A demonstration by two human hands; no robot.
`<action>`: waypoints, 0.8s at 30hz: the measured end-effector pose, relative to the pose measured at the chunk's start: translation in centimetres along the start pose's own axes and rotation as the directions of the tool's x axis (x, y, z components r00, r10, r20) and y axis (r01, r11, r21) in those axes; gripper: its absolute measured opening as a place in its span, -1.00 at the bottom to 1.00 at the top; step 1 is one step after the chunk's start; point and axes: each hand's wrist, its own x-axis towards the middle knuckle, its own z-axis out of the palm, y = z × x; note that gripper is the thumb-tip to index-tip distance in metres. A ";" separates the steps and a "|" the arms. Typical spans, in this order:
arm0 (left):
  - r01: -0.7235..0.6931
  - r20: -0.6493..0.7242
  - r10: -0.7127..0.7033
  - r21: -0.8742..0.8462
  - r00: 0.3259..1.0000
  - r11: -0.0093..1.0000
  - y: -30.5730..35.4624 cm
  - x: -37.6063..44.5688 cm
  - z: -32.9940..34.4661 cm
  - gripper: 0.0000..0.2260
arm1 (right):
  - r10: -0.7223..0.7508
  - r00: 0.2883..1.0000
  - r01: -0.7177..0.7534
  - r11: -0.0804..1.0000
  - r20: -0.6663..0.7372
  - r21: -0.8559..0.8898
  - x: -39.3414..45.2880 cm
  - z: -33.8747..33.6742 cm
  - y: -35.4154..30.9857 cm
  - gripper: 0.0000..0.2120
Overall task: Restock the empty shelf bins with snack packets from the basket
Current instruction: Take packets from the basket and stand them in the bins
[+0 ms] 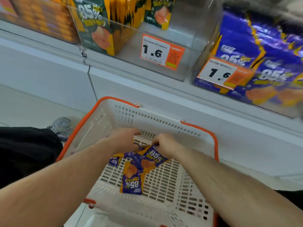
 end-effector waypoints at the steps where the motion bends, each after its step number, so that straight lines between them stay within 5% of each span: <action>1: -0.031 0.011 0.031 0.013 0.999 0.999 1.1 -0.1 0.1 -0.40 | -0.018 1.000 0.017 0.999 -0.014 -0.041 -1.5 -1.5 0.3 -0.75; 5: -0.130 0.043 0.131 -0.027 0.990 0.991 5.7 0.1 0.6 -0.32 | -0.065 0.994 0.057 0.995 -0.091 -0.081 -7.0 -7.2 1.4 -0.75; 7: -0.202 0.041 0.211 -0.172 0.977 0.964 8.1 0.4 0.6 -0.58 | -0.057 0.984 0.049 0.997 -0.167 -0.051 -9.3 -9.5 2.3 -0.76; 9: -0.283 -0.036 0.282 -0.223 0.959 0.933 10.5 0.3 0.0 -0.81 | -0.034 0.960 0.028 0.999 -0.278 -0.024 -11.3 -11.3 3.6 -0.76; 14: -0.339 -0.242 0.280 -0.252 0.929 0.907 15.2 0.1 -1.9 -0.81 | 0.080 0.822 -0.084 0.996 -0.564 0.018 -15.6 -14.5 7.4 -0.78; 17: -0.335 -0.323 0.249 -0.245 0.913 0.910 17.6 0.4 -3.2 -0.82 | 0.109 0.704 -0.169 0.986 -0.702 -0.016 -18.1 -16.4 8.8 -0.79; 20: -0.383 -0.409 0.261 -0.249 0.874 0.890 20.4 0.4 -4.4 -0.83 | 0.179 0.549 -0.128 0.983 -0.817 0.129 -20.8 -18.1 9.3 -0.81; 24: -0.470 -0.496 0.314 -0.225 0.809 0.854 23.3 -0.2 -5.5 -0.86 | 0.162 0.224 -0.071 0.986 -0.961 0.149 -24.8 -20.9 10.1 -0.81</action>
